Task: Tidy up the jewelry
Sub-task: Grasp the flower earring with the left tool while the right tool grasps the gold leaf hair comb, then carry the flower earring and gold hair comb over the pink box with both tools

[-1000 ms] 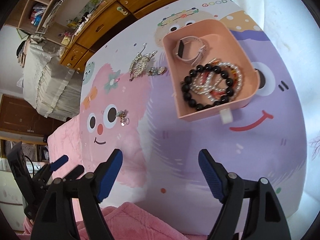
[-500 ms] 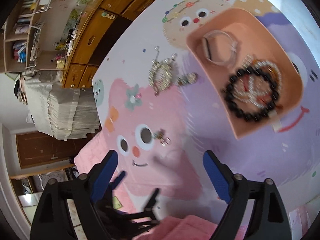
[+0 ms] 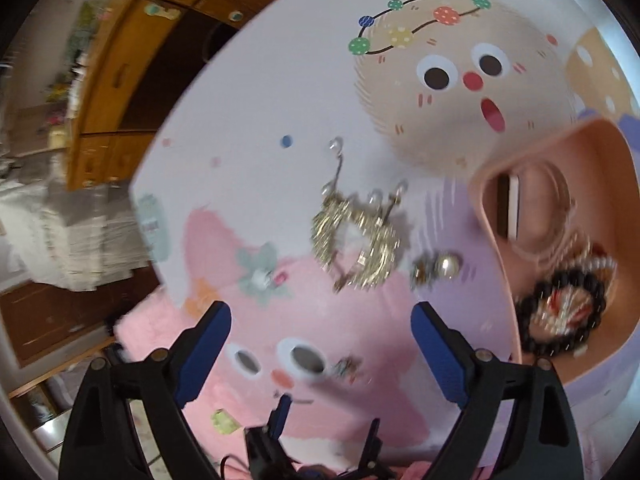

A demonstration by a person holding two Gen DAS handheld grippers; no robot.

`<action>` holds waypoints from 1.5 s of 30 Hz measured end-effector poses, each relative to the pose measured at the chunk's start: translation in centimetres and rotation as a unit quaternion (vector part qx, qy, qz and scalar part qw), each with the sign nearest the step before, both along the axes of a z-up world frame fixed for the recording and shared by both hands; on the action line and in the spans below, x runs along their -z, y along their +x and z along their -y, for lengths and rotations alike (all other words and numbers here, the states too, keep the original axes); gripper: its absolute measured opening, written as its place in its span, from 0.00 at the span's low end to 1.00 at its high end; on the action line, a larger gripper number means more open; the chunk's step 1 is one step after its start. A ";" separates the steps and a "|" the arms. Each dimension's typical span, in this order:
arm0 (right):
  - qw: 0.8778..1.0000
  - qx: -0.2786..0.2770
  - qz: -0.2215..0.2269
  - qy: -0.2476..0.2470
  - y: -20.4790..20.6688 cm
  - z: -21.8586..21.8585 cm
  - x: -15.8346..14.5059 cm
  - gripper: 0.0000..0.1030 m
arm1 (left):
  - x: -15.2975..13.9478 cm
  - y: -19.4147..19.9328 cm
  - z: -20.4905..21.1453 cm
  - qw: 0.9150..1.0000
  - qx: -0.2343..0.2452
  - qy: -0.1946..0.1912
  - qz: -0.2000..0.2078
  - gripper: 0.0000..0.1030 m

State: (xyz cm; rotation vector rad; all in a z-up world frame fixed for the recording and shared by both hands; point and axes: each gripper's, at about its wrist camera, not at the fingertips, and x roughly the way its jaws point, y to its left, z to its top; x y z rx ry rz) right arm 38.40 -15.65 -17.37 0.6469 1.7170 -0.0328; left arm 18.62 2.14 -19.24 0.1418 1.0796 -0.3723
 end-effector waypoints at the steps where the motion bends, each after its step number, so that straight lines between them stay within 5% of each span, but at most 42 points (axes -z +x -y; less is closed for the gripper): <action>1: 1.000 -0.007 -0.006 -0.011 0.2 -0.1 0.4 0.89 | 0.1 0.1 0.0 1.000 -0.005 -0.006 0.001 0.90; 12: 0.993 -0.044 -0.056 -0.099 1.8 -1.6 4.3 0.89 | 1.1 1.1 0.1 0.998 -0.048 -0.027 0.010 0.75; 27: 0.975 -0.126 -0.073 -0.168 3.1 -6.0 5.9 0.86 | 2.5 2.0 1.8 0.999 0.001 0.000 0.033 0.50; 32: 0.972 -0.149 -0.072 -0.168 2.8 -6.8 6.4 0.78 | 2.4 2.2 1.9 0.999 0.013 0.003 0.044 0.17; 45: 0.958 -0.227 -0.017 -0.175 -0.9 -10.7 5.7 0.70 | 1.6 2.2 -0.3 1.000 -0.001 -0.010 0.023 0.17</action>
